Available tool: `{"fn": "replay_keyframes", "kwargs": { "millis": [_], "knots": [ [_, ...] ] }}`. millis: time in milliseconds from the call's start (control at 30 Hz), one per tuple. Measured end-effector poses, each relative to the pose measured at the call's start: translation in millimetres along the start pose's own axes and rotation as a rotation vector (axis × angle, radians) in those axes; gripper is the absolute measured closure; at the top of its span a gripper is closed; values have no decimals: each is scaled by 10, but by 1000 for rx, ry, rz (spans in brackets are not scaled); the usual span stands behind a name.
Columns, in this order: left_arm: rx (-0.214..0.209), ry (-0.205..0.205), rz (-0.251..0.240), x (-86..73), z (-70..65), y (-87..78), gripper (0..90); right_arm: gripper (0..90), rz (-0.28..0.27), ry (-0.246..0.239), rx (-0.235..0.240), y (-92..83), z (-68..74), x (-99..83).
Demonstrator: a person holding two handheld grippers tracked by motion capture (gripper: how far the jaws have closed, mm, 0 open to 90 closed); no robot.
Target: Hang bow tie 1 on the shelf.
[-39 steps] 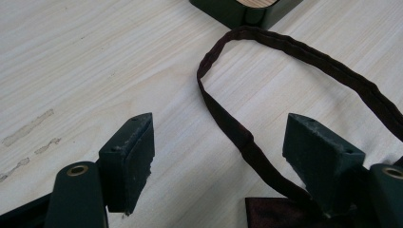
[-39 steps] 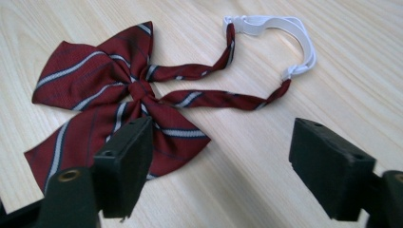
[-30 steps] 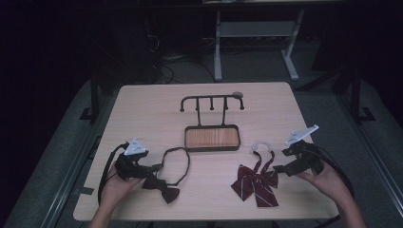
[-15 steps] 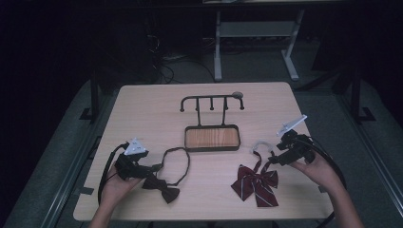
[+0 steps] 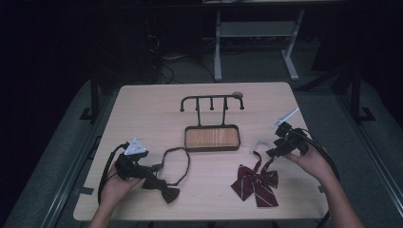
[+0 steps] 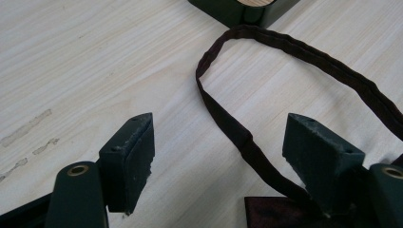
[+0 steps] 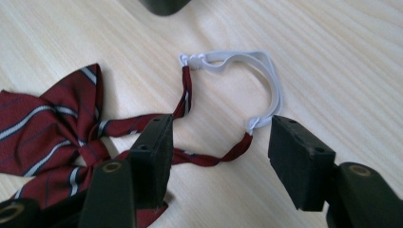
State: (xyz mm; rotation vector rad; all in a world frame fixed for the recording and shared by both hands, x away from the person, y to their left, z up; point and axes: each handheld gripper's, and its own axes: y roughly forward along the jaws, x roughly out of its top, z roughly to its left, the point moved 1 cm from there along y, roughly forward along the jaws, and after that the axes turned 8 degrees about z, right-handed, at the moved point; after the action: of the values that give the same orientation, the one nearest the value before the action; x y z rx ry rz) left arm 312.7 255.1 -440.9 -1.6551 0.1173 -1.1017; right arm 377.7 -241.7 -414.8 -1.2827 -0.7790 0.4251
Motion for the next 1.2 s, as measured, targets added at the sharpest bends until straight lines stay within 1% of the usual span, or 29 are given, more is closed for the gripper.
{"fn": "replay_keyframes", "kwargs": {
  "millis": [167, 333, 500, 533, 567, 700, 833, 1000, 1133, 1200],
  "knots": [
    [-2, 3, 2, 0, -5, 1, 266, 445, 29, 19, -1, 45, -47, 91],
    [-3, 5, 4, -1, -3, 3, 266, 479, 56, 34, -11, 111, -90, 120],
    [-2, 7, 0, 3, -2, -1, 266, 506, 90, 78, -15, 177, -163, 123],
    [-2, 7, 3, 4, 1, -2, 266, 508, 93, 76, -17, 187, -178, 123],
    [-5, 5, 6, 3, -1, -1, 266, 511, 99, 84, -14, 202, -188, 125],
    [-2, 13, 8, 3, 1, 1, 266, 519, 113, 91, -22, 244, -207, 135],
    [-4, 11, 10, 1, -4, 3, 266, 520, 130, 100, -31, 280, -213, 151],
    [-1, 10, 0, 5, -13, -6, 266, 554, 153, 111, -46, 315, -217, 166],
    [-2, 13, 7, 5, -10, 0, 266, 569, 165, 105, -53, 338, -201, 180],
    [-3, 15, 6, 6, -13, 1, 266, 592, 172, 97, -58, 346, -194, 191]
  ]
}}
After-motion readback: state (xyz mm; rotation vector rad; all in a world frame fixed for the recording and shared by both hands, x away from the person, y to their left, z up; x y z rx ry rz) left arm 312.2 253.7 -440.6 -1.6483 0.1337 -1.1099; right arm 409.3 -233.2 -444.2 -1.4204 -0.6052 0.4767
